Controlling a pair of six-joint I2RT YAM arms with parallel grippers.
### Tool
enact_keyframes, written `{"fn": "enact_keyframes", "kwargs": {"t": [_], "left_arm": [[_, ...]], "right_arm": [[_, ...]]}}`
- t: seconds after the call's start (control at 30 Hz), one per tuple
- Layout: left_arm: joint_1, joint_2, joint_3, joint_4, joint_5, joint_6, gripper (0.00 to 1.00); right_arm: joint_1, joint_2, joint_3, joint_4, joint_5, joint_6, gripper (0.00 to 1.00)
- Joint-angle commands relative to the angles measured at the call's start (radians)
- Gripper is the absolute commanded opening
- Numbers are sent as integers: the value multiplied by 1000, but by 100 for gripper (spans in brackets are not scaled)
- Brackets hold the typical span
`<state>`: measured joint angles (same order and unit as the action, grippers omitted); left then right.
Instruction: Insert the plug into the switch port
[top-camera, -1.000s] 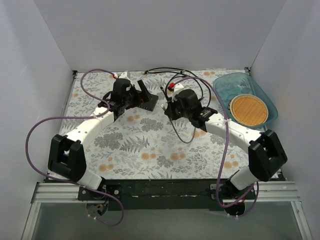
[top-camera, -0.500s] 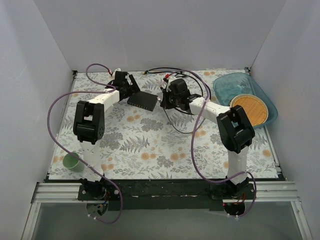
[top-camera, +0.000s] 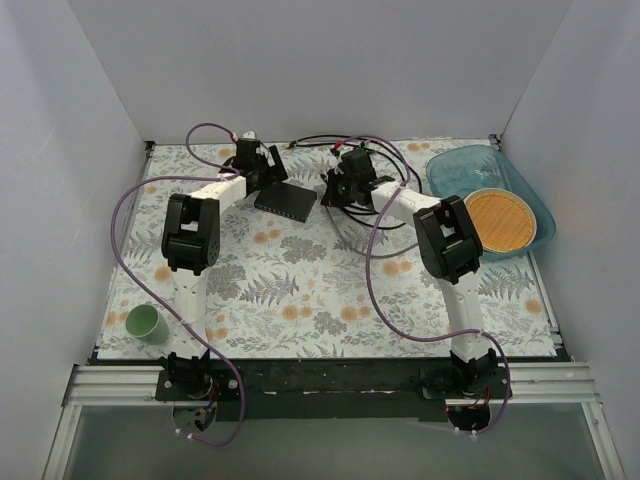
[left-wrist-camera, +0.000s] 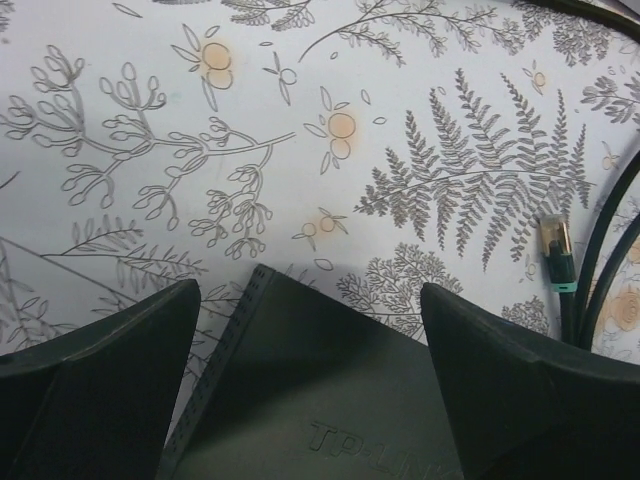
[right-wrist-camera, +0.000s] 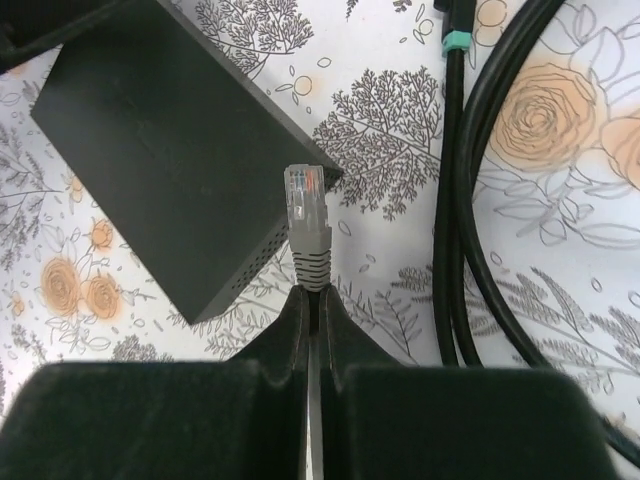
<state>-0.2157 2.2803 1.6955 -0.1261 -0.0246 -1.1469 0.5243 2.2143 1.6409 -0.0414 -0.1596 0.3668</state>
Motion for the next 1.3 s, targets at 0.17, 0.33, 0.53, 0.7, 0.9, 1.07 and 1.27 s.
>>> {"fn": "enact_keyframes", "kwargs": {"t": [0.17, 0.33, 0.53, 0.7, 0.9, 1.07, 1.27], "left_arm": [[-13, -50, -97, -158, 80, -45, 88], [-74, -191, -305, -153, 39, -63, 88], [-154, -295, -445, -127, 46, -91, 88], [-205, -350, -542, -115, 40, -109, 88], [-273, -468, -670, -101, 64, -166, 88], [-355, -559, -775, -102, 57, -253, 89], [-421, -662, -922, -78, 88, -398, 90]], "right_arm": [[20, 74, 83, -77, -47, 3, 1], [45, 67, 44, -72, -75, -11, 1], [79, 64, 48, -110, -87, -46, 1], [97, 33, -3, -107, -148, -89, 1], [124, -27, -81, -124, -182, -149, 1], [135, -54, -96, -129, -215, -173, 1], [167, -73, -87, -156, -176, -203, 1]]}}
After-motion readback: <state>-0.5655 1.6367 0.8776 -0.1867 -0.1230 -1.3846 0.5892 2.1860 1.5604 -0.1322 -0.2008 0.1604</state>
